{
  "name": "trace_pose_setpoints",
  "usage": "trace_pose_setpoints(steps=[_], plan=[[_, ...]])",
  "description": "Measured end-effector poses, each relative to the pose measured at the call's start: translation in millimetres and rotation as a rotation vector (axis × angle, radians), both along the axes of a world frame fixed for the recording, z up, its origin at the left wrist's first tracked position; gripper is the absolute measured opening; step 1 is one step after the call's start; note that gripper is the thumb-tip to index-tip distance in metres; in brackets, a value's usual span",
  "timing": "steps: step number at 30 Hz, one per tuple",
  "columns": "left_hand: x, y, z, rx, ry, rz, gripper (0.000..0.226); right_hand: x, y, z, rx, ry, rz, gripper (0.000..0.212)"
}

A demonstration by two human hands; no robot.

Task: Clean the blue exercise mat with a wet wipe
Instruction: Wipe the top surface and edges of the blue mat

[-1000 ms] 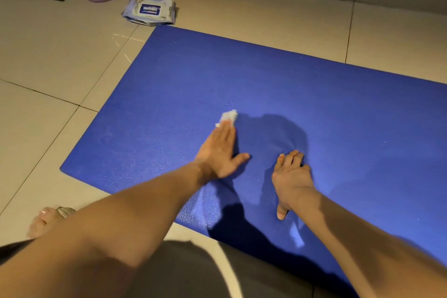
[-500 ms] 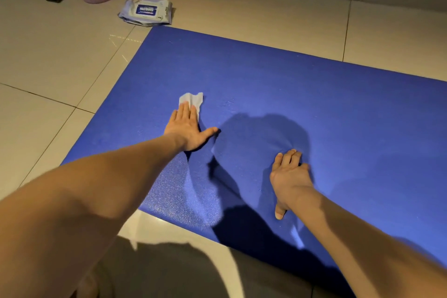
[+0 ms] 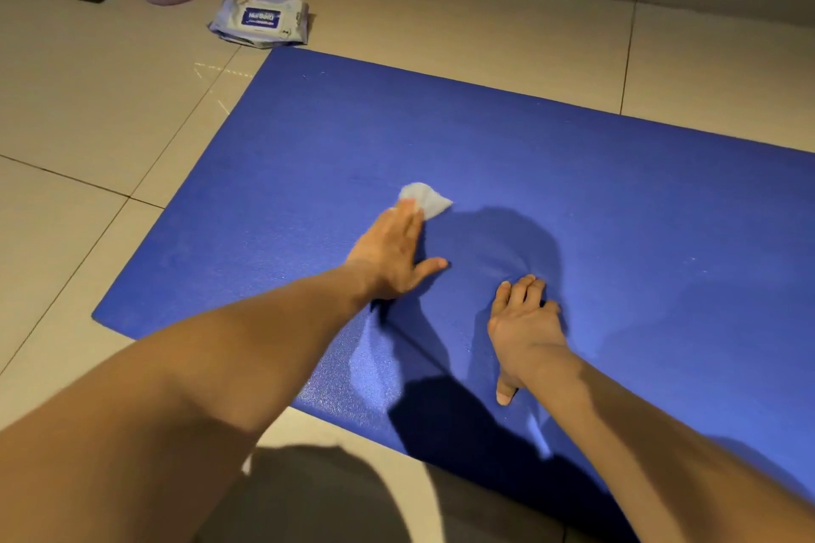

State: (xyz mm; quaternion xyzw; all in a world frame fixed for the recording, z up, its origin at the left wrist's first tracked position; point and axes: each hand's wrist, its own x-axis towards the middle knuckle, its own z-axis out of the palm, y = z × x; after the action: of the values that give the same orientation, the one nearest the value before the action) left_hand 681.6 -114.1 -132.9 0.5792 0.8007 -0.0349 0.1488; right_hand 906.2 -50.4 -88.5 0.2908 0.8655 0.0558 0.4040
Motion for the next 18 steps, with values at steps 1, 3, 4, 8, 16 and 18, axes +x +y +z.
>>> trace_pose_setpoints(steps=[1, 3, 4, 8, 16, 18], plan=[[-14.7, -4.0, 1.9, -0.013, 0.027, 0.08, 0.109, -0.1, 0.2, -0.2, -0.001, 0.001, 0.003, 0.166], [-35.9, -11.5, 6.8, -0.094, 0.07, 0.222, 0.108, -0.4, 0.8, -1.0, 0.0, -0.004, 0.006, 0.167], [-40.2, -13.3, 9.0, -0.135, 0.054, 0.28, 0.109, -0.2, 1.1, -1.6, 0.0, -0.005, 0.006, 0.167], [-14.9, -4.3, 6.3, -0.095, 0.026, 0.257, 0.107, 1.5, 2.1, -3.4, 0.0, 0.017, 0.013, 0.166], [76.8, 8.1, -5.9, -0.035, -0.16, -0.242, 0.082, 4.1, 6.1, -2.0, -0.029, 0.042, 0.0, 0.164], [65.5, 1.8, 4.4, -0.068, -0.072, -0.199, 0.082, 6.2, 6.3, -1.0, -0.037, 0.045, 0.009, 0.165]])
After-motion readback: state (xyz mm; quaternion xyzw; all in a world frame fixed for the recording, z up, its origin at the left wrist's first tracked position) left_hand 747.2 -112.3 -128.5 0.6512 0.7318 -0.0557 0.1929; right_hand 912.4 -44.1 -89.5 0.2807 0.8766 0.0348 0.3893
